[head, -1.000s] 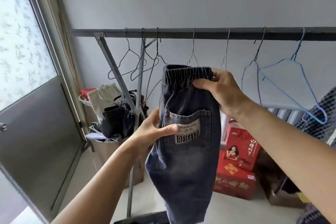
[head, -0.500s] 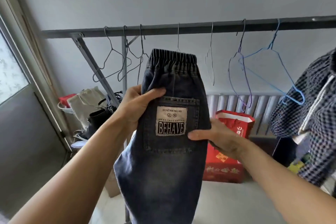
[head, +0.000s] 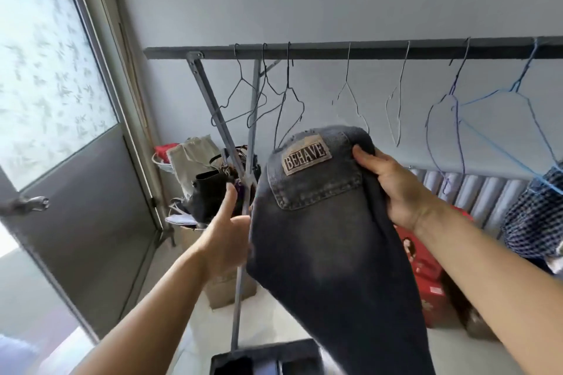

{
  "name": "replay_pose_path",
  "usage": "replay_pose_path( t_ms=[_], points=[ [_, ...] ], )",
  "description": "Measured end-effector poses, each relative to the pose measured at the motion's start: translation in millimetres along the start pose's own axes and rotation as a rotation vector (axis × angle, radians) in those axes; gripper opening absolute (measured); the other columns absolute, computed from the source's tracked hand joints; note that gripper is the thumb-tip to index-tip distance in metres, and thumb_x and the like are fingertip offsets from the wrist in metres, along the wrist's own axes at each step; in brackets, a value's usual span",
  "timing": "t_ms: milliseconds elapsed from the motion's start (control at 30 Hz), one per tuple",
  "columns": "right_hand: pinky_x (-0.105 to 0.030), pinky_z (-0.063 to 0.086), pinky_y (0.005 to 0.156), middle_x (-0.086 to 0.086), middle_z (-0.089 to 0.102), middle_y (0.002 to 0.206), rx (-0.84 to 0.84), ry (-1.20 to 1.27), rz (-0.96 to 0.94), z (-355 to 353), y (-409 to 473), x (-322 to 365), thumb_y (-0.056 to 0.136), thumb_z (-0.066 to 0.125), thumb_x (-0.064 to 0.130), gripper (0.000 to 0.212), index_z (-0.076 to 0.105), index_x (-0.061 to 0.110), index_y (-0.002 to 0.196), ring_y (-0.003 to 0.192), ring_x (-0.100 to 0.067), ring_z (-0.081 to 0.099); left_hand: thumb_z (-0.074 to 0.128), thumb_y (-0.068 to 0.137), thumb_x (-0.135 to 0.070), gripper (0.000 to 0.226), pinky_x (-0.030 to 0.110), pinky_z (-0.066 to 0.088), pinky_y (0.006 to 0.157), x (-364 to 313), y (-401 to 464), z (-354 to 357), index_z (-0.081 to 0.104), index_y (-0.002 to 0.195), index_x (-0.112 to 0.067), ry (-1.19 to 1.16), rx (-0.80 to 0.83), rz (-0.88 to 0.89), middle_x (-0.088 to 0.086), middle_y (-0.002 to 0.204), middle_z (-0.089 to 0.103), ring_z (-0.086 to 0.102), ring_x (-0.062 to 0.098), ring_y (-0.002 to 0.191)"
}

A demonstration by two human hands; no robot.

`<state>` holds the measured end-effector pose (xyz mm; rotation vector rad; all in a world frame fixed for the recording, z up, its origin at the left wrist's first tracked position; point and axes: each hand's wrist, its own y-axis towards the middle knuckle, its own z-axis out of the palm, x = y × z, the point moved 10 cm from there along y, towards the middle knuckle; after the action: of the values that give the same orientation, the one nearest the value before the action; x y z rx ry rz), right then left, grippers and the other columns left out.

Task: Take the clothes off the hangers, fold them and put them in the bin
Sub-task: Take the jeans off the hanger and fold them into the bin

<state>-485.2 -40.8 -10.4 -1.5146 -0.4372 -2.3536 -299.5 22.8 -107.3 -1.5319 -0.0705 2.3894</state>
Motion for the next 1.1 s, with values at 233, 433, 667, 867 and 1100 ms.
replay_pose_path(
  t_ms=[233,433,667,867,1100],
  points=[
    [-0.029,0.06,0.062,-0.01,0.072,0.097,-0.136,0.046,0.132,-33,2,-9,0.097,0.052,0.031,0.037,0.061,0.007,0.125,0.079,-0.02,0.072,0.08,0.043,-0.078,0.11,0.053,0.049,0.099,43,-12,8,0.068,0.116,0.004,-0.269,0.117,0.157,0.03,0.125,0.061,0.055,0.043,0.121],
    [-0.029,0.06,0.066,-0.009,0.074,0.085,-0.091,0.017,0.12,-35,-6,-1,0.093,0.056,0.017,0.023,0.075,0.008,0.083,0.075,-0.019,0.073,0.083,0.071,-0.019,0.025,0.032,0.06,0.077,11,-18,22,0.078,0.094,-0.01,0.059,-0.16,0.253,0.018,0.108,0.073,0.072,0.026,0.094],
    [-0.041,0.049,0.096,-0.008,0.07,0.111,0.196,-0.322,0.194,-34,-24,-31,0.08,0.07,0.014,0.037,0.067,0.007,0.116,0.104,-0.022,0.065,0.07,0.085,-0.033,0.031,0.035,0.061,0.064,-41,-20,28,0.07,0.105,-0.009,-0.042,-0.354,0.313,0.012,0.096,0.074,0.073,0.023,0.081],
    [-0.044,0.056,0.089,-0.01,0.073,0.106,0.11,-0.21,0.13,-34,-21,-21,0.075,0.068,0.015,0.04,0.066,0.008,0.115,0.101,-0.028,0.067,0.073,0.077,-0.022,0.037,0.036,0.06,0.074,-64,-27,41,0.067,0.111,-0.011,0.198,-0.163,0.311,0.011,0.103,0.074,0.072,0.024,0.091],
    [-0.051,0.05,0.097,-0.016,0.07,0.107,-0.047,-0.386,0.051,-30,-17,8,0.083,0.063,-0.009,0.028,0.066,0.006,0.107,0.1,-0.032,0.065,0.069,0.081,0.0,0.039,0.038,0.06,0.083,-73,-32,40,0.061,0.117,-0.013,0.431,-0.222,0.265,0.004,0.103,0.074,0.072,0.022,0.096]
  ],
)
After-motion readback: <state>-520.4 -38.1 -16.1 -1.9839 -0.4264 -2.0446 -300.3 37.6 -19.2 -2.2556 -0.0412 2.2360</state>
